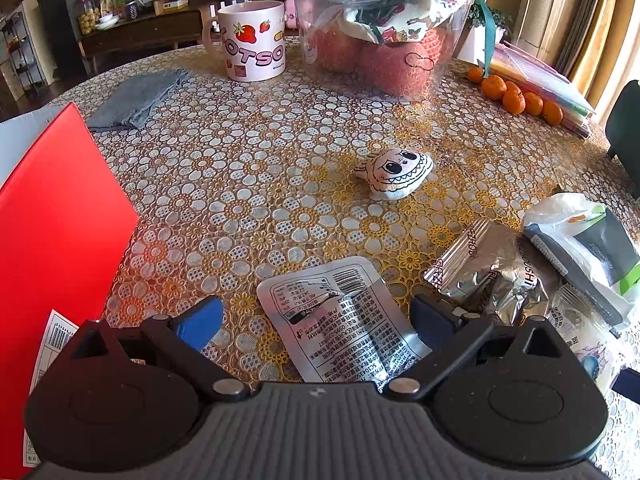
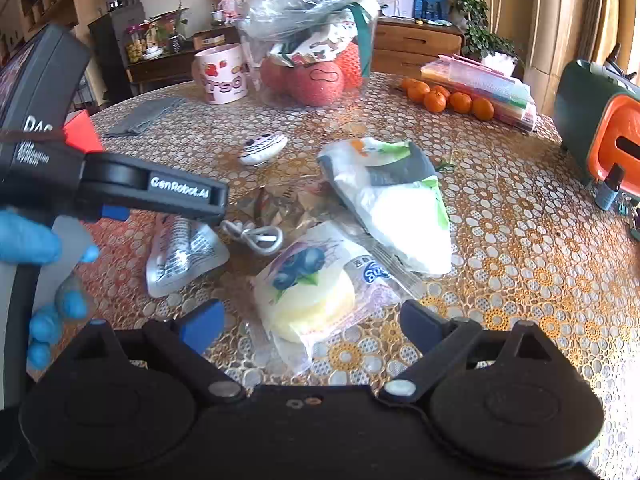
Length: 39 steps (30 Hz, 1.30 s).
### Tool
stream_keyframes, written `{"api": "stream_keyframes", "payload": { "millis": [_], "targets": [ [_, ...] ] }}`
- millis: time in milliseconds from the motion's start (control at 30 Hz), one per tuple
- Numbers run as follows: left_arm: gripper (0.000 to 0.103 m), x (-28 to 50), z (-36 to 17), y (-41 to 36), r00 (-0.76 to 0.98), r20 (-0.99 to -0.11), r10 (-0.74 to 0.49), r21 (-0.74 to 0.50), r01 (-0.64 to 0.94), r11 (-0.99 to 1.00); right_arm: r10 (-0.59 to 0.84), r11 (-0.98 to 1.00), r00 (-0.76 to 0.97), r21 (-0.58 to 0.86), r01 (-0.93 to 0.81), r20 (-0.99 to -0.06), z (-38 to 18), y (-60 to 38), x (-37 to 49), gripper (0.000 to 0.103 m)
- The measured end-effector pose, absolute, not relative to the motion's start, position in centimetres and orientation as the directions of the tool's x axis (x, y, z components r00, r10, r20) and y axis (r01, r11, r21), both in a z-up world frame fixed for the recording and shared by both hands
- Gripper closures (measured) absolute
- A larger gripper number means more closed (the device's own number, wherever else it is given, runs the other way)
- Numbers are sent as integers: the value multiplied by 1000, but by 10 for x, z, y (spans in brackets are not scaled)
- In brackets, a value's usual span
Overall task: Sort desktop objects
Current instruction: 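Grasp the printed foil sachet with the left tool while the right tool grasps the bagged bread roll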
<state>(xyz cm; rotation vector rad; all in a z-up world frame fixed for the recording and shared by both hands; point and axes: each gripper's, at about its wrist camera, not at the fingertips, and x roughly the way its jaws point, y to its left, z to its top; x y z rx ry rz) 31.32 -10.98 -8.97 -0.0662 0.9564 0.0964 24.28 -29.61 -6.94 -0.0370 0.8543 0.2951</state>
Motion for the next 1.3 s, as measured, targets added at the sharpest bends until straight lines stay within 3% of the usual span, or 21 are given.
{"api": "stream_keyframes", "payload": {
  "millis": [367,533,700,1033,1167,1300],
  "targets": [
    [6,310,-100,-105,576,-815,60,1,-103,995,226,972,589,141,-188,-776,-84,-297,263,16],
    [16,308,-98,-105,594,-803,53,1,-88,996,223,973,594,144,-178,-773,-84,-294,263,21],
    [35,304,-95,-103,612,-790,49,11,-66,998,214,975,598,130,-180,-773,-84,-289,262,28],
    [48,296,-88,-102,627,-779,28,15,-27,1000,202,977,599,119,-176,-775,-79,-285,258,41],
    [62,290,-81,-104,641,-767,8,9,-1,1000,199,978,594,120,-169,-779,-78,-286,255,42],
    [63,287,-80,-101,635,-772,-2,0,3,1000,196,979,587,121,-165,-786,-76,-287,249,42]
  ]
}}
